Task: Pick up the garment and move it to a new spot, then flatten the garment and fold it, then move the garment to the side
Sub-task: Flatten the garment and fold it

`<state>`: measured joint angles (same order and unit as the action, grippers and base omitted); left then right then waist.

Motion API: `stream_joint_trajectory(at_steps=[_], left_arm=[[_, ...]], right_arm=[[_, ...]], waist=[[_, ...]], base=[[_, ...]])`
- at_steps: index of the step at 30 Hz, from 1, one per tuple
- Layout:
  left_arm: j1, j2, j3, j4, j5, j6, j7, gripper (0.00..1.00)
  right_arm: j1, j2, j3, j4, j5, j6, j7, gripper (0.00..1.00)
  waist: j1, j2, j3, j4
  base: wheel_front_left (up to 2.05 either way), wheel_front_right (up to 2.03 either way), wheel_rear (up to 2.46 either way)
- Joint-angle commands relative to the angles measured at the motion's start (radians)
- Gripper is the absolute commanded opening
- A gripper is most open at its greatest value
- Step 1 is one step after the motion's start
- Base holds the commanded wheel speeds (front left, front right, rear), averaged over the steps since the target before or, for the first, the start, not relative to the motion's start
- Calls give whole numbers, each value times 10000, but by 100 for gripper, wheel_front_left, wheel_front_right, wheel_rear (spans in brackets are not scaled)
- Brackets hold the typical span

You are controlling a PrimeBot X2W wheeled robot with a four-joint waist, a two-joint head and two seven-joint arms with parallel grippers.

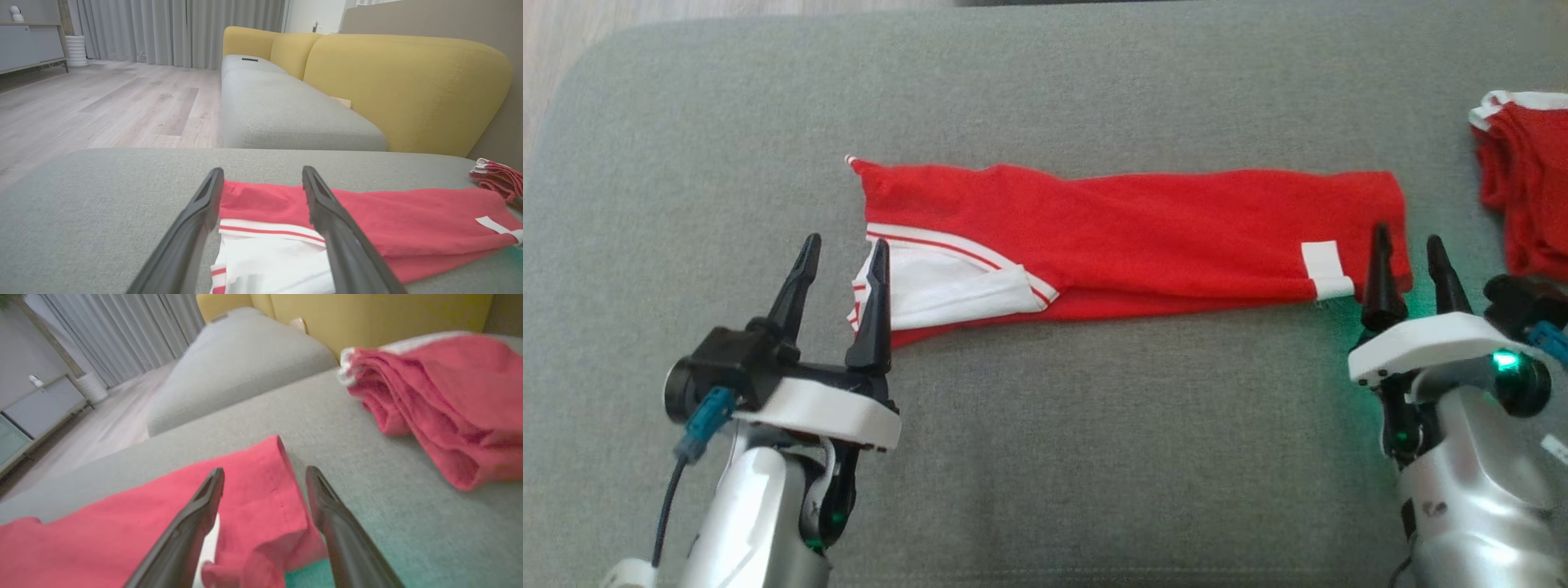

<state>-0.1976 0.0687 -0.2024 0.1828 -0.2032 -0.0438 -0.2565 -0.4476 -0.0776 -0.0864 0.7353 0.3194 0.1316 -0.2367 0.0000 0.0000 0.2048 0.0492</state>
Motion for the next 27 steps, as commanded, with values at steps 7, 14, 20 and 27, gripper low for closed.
stream_joint_trajectory(at_steps=[7,14,20,27], left_arm=[[-456,-72,575,-62,242,-237,-53,100],[-550,-131,759,54,425,-338,-53,100],[-562,-159,870,156,493,-397,-53,100],[-429,-177,953,255,519,-438,-53,100]], right_arm=[[-961,231,-1101,1557,-1074,-9,407,100],[-1595,268,-1027,2983,-956,-9,748,100],[-1821,271,-362,3595,-541,-9,551,0],[-1957,-852,-1704,3751,-1472,-9,-80,0]], waist=[[0,0,274,207],[0,0,399,247],[0,0,294,161],[0,0,-47,10]], base=[[0,0,0],[0,0,0],[0,0,0],[0,0,0]])
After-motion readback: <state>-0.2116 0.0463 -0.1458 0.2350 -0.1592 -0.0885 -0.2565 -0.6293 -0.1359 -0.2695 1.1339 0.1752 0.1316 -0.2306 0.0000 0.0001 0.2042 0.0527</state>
